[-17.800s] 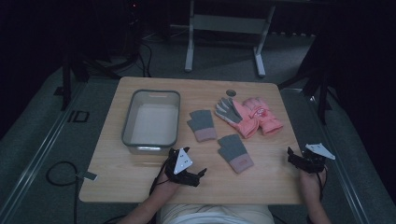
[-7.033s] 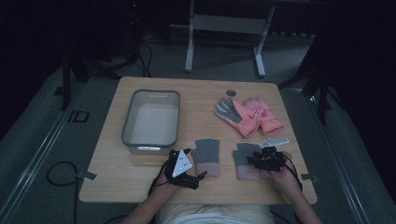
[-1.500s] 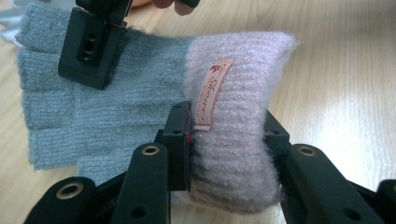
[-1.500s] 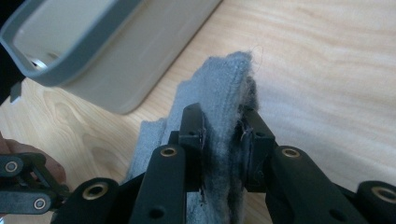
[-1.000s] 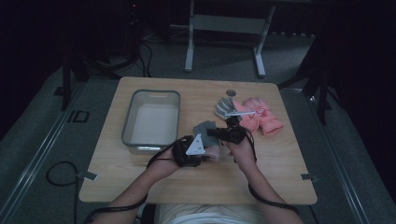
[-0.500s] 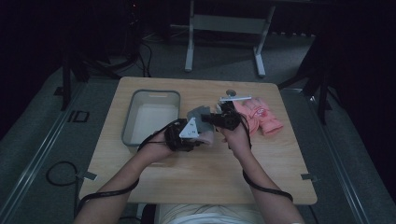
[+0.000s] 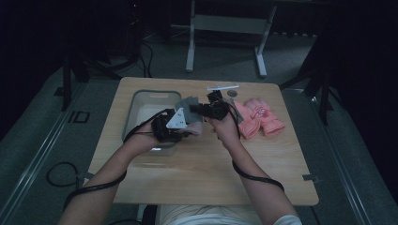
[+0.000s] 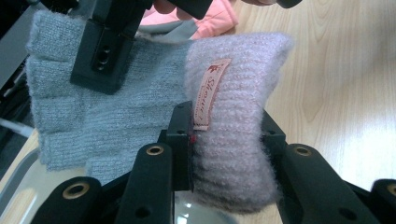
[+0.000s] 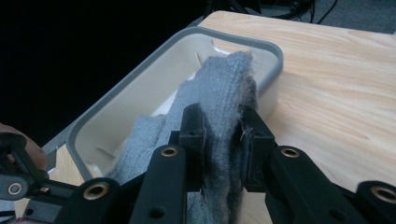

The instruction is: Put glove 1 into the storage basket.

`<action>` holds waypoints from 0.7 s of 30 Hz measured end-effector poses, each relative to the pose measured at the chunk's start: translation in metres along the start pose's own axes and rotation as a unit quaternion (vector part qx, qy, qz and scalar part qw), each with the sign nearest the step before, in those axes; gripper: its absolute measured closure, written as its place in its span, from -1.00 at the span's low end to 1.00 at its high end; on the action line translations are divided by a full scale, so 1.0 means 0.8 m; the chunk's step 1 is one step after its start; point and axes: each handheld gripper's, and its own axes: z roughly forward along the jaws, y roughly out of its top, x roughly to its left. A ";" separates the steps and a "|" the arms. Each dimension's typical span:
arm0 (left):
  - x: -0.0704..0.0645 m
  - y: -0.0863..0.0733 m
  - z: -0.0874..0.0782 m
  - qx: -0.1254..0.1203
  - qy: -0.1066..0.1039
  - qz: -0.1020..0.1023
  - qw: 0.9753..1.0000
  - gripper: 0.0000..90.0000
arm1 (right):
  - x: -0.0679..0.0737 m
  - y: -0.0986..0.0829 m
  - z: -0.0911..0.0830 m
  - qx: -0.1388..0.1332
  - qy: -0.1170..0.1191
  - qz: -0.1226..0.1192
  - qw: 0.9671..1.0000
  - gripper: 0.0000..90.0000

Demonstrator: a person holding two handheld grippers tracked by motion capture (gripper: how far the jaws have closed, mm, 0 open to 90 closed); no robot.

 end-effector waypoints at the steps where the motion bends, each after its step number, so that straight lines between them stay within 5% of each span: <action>1: 0.001 -0.002 -0.002 0.001 0.001 -0.002 1.000 0.49 | 0.002 0.002 0.004 0.001 0.000 -0.001 1.000 0.66; 21: 0.035 -0.075 -0.050 0.034 0.012 -0.013 0.999 0.48 | 0.054 0.028 0.089 0.015 0.028 -0.018 0.999 0.66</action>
